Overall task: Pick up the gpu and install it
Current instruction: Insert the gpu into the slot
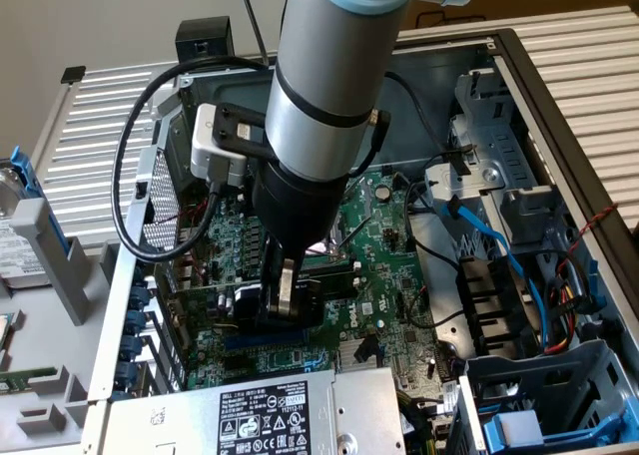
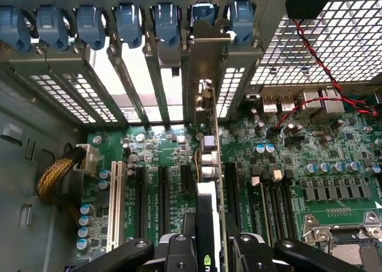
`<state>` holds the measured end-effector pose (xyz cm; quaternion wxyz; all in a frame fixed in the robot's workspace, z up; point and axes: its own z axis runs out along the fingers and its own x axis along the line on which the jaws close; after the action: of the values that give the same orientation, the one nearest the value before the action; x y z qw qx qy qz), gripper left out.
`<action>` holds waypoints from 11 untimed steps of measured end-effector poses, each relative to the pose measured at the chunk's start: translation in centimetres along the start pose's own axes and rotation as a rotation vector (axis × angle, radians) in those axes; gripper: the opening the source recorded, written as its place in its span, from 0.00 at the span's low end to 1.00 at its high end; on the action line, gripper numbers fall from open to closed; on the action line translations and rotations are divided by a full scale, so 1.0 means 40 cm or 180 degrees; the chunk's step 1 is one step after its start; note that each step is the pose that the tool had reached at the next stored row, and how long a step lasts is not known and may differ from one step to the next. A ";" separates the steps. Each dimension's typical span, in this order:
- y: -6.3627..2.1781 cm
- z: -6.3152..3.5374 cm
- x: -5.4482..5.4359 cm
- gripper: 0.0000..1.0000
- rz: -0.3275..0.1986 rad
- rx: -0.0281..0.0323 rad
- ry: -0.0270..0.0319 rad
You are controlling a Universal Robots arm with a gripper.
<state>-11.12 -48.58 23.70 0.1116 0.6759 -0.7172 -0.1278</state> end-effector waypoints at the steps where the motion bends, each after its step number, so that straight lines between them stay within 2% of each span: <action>1: 0.000 0.000 0.001 0.29 0.0000 0.0000 0.0000; 11: -0.004 -0.001 0.006 0.29 -0.0001 0.0000 0.0000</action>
<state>-10.97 -48.84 23.70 0.1116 0.6760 -0.7171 -0.1278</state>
